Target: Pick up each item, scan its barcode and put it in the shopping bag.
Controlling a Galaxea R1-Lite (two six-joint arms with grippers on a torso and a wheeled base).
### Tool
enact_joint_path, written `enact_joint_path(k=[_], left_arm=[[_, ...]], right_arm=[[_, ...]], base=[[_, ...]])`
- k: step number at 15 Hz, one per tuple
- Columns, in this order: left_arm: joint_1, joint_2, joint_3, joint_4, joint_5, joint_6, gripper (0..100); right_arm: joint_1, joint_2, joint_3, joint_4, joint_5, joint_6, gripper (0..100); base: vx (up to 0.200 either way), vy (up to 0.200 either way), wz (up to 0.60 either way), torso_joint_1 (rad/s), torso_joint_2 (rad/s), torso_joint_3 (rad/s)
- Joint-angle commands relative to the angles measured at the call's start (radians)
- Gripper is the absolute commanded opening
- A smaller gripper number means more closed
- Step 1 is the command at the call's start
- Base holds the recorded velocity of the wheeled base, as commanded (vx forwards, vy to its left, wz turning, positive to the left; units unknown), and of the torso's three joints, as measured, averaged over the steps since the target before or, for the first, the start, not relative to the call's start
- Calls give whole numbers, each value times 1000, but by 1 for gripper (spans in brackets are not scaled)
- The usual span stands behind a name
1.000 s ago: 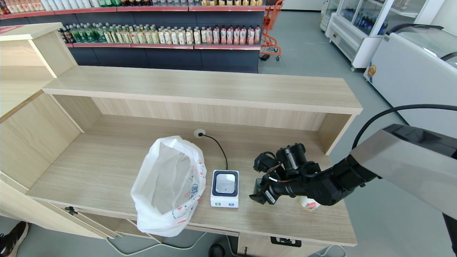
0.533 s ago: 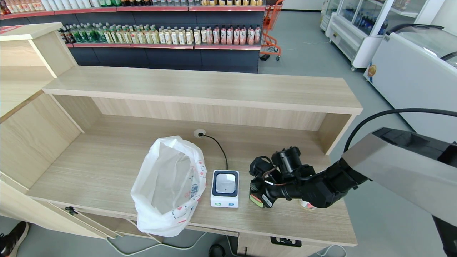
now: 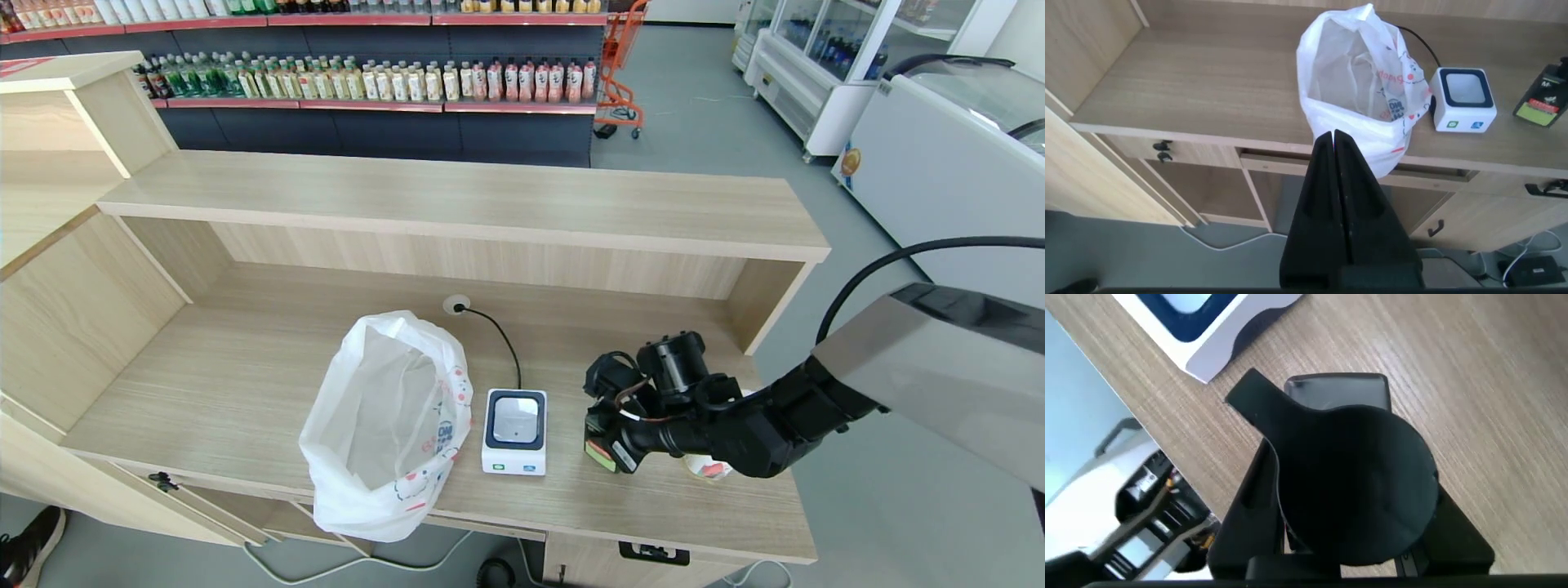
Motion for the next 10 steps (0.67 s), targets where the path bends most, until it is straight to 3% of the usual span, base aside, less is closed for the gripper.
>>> enact_joint_path(k=[1, 3, 5, 8, 10], left_arm=[[0, 1, 0, 0, 0, 0, 0], [0, 1, -1, 0, 0, 0, 0], [0, 0, -1, 0, 0, 0, 0], [0, 1, 0, 0, 0, 0, 0], [0, 1, 0, 0, 0, 0, 0]], right_arm=[[-33, -178, 32, 57, 4, 152, 0], [-35, -301, -18, 122, 34, 373, 0], [-38, -410, -37, 120, 81, 476, 0], [-75, -583, 3, 122, 77, 487, 0], [-95, -795, 177, 123, 66, 460, 0]], base=[[0, 0, 0, 0, 0, 0], [0, 0, 0, 0, 0, 0], [0, 0, 0, 0, 0, 0], [0, 0, 0, 0, 0, 0], [0, 0, 0, 0, 0, 0]])
